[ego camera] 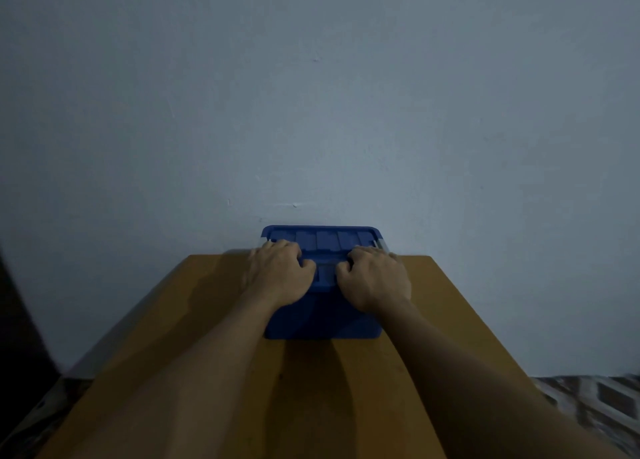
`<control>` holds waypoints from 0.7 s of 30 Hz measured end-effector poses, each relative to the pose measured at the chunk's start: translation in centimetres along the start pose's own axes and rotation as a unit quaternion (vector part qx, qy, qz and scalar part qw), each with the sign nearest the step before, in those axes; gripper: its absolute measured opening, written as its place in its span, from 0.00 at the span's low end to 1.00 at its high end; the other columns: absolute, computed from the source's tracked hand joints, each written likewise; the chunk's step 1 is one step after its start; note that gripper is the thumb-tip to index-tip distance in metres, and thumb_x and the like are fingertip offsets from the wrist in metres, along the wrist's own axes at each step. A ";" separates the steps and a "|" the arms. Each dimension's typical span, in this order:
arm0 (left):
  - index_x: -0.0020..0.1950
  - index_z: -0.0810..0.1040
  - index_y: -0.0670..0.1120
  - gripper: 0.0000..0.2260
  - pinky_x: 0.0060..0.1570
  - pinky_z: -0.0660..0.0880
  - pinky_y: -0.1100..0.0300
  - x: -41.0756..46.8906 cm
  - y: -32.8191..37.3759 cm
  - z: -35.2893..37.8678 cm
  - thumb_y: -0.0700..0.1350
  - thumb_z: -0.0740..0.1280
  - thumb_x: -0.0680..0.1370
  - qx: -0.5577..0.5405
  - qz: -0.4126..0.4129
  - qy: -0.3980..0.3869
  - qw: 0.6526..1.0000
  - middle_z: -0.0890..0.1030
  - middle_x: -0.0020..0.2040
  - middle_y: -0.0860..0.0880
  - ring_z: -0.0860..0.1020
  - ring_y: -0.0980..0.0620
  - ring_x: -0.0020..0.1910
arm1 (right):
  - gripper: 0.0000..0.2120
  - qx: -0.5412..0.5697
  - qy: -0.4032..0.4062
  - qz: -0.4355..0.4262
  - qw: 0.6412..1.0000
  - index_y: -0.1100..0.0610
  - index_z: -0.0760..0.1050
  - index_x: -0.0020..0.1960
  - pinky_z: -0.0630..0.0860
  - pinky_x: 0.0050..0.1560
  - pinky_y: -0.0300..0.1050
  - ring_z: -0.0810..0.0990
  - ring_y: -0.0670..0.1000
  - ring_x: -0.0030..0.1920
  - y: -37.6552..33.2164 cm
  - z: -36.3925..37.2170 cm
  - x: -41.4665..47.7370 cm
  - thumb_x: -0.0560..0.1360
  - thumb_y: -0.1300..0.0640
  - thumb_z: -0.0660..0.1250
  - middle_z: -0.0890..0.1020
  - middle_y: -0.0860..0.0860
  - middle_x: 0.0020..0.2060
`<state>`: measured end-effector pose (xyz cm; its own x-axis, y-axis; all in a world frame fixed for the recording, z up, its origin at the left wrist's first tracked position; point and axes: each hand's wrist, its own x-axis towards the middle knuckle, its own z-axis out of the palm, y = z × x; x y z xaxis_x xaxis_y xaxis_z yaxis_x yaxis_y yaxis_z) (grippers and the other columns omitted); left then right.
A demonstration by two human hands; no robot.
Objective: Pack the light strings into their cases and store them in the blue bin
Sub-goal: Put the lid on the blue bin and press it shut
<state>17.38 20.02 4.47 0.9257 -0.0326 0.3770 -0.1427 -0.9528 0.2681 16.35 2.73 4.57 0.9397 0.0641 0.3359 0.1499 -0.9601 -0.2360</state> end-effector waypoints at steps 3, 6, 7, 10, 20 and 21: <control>0.57 0.78 0.49 0.15 0.59 0.68 0.52 0.0 -0.2 0.3 0.55 0.57 0.80 -0.008 0.003 0.003 1.000 0.79 0.60 0.50 0.73 0.49 0.58 | 0.13 0.000 0.003 -0.001 1.000 0.52 0.71 0.45 0.70 0.61 0.52 0.77 0.52 0.51 0.1 0.1 -0.1 0.79 0.47 0.53 0.81 0.51 0.50; 0.56 0.78 0.49 0.15 0.59 0.69 0.52 0.1 -0.3 0.5 0.55 0.57 0.80 -0.012 0.005 0.005 1.000 0.78 0.59 0.50 0.72 0.49 0.58 | 0.15 -0.006 0.004 -0.007 1.000 0.52 0.73 0.48 0.70 0.62 0.53 0.77 0.52 0.53 0.1 0.1 -0.2 0.79 0.46 0.52 0.81 0.50 0.51; 0.56 0.77 0.49 0.15 0.60 0.70 0.52 0.2 -0.3 0.5 0.55 0.57 0.80 -0.007 0.009 0.007 1.000 0.77 0.59 0.51 0.71 0.50 0.58 | 0.15 -0.006 0.005 -0.008 1.000 0.52 0.74 0.49 0.70 0.63 0.53 0.77 0.52 0.54 0.1 0.0 -0.1 0.79 0.45 0.52 0.81 0.50 0.52; 0.56 0.78 0.50 0.16 0.59 0.70 0.52 0.0 -0.5 1.0 0.56 0.55 0.79 0.008 0.016 0.019 1.000 0.74 0.58 0.52 0.69 0.50 0.57 | 0.15 -0.006 -0.002 -0.009 1.000 0.52 0.73 0.50 0.69 0.64 0.53 0.77 0.52 0.54 0.2 0.1 -0.3 0.79 0.45 0.51 0.80 0.49 0.51; 0.55 0.75 0.53 0.13 0.65 0.65 0.55 -0.3 -0.4 1.2 0.57 0.54 0.80 -0.006 0.028 0.020 0.999 0.71 0.57 0.54 0.66 0.51 0.63 | 0.17 -0.001 -0.008 -0.015 1.000 0.50 0.75 0.56 0.65 0.71 0.52 0.74 0.48 0.64 0.2 -0.1 -0.5 0.80 0.46 0.50 0.79 0.46 0.60; 0.55 0.75 0.53 0.13 0.67 0.64 0.55 0.2 -0.4 1.4 0.56 0.54 0.80 -0.030 0.013 0.011 0.999 0.71 0.58 0.55 0.65 0.51 0.65 | 0.19 0.008 -0.004 -0.019 1.000 0.50 0.76 0.59 0.63 0.73 0.51 0.72 0.47 0.67 0.3 -0.1 -0.3 0.80 0.45 0.50 0.78 0.46 0.65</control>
<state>18.07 19.94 3.19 0.9134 -0.0491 0.4041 -0.1874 -0.9320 0.3104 16.08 2.39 4.44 0.9356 0.1026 0.3377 0.1902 -0.9526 -0.2375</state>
